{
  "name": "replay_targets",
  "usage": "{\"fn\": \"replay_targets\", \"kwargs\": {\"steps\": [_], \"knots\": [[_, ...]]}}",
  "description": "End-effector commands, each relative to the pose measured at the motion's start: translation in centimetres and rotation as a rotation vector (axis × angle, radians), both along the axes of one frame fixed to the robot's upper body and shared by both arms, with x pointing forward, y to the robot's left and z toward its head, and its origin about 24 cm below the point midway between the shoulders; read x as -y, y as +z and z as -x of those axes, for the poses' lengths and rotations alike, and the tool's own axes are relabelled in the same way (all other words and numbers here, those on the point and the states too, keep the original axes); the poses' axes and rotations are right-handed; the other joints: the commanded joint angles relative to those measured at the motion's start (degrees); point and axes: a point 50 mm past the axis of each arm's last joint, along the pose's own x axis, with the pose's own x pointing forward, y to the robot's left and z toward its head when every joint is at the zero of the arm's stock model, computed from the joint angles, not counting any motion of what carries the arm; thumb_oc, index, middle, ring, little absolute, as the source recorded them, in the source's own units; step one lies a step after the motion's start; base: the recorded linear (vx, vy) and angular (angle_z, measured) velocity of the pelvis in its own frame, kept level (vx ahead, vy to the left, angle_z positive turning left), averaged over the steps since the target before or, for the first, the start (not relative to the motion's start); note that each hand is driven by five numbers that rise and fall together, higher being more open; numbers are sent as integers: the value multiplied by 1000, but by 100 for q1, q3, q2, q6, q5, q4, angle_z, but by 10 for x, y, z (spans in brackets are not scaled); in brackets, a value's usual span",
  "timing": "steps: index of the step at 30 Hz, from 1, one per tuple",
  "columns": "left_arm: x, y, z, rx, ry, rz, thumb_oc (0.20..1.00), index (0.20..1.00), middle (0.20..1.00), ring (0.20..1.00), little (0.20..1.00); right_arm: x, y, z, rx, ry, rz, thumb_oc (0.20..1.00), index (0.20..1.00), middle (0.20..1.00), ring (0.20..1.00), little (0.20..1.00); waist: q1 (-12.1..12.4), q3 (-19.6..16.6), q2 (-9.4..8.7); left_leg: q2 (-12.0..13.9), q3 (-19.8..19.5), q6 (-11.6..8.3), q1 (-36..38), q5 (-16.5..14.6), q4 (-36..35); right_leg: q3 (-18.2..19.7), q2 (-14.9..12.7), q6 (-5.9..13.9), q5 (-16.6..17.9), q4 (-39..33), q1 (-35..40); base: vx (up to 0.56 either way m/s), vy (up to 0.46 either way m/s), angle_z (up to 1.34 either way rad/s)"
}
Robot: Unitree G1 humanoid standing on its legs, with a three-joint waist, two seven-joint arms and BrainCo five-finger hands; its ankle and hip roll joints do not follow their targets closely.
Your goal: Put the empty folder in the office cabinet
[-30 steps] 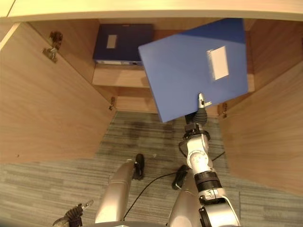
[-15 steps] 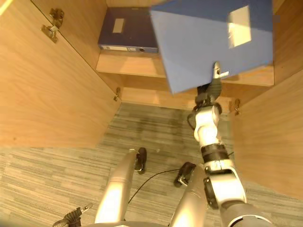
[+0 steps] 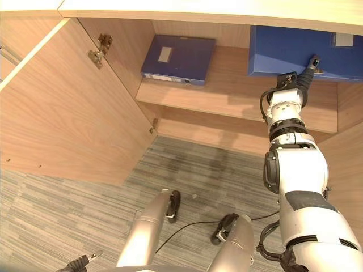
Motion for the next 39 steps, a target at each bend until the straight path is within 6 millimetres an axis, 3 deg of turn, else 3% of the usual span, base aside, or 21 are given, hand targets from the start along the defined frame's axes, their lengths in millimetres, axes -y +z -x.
{"fn": "replay_targets", "kwargs": {"steps": [1,3,7,14,30,31,39], "knots": [[-37,11,20,-81,34,-108,1000,1000,1000,1000,1000,20,50,9,94,-43,92,200,200,200,200,200,211,174,-17,106,-98,-75,254,-785,275,291,79,284,-329,-467,723,27,-49,4],[-39,13,16,-78,27,-128,1000,1000,1000,1000,1000,29,36,12,-3,-76,49,200,200,200,200,200,291,214,76,84,-123,-84,156,-800,346,254,29,294,-400,-378,667,10,-56,8],[-40,14,16,-68,34,-139,1000,1000,1000,1000,1000,38,47,17,16,-107,13,200,200,200,200,200,428,239,246,60,-134,-108,-141,-824,524,197,-95,309,-504,-151,431,-13,-28,23],[-40,13,21,-87,51,-145,1000,1000,1000,1000,1000,44,52,21,39,-139,-9,200,200,200,200,200,435,288,354,69,-143,-115,-356,-905,743,214,-197,319,-619,99,234,1,-11,6],[-45,14,24,-110,81,-165,1000,1000,1000,1000,1000,48,59,25,84,-164,-18,200,200,200,200,200,378,296,389,50,-110,-119,-465,-914,763,237,-257,357,-646,215,78,0,0,0],[-46,14,24,-108,87,-165,1000,1000,1000,1000,1000,45,62,23,102,-143,-8,1000,1000,1000,1000,1000,381,286,368,48,-112,-124,-458,-907,731,229,-264,357,-643,208,74,0,0,0],[-53,17,27,-112,118,-168,1000,1000,1000,1000,1000,35,70,17,85,-51,125,1000,1000,1000,1000,1000,435,264,294,36,-102,-145,-478,-874,714,209,-277,338,-624,218,58,0,0,0]]}}
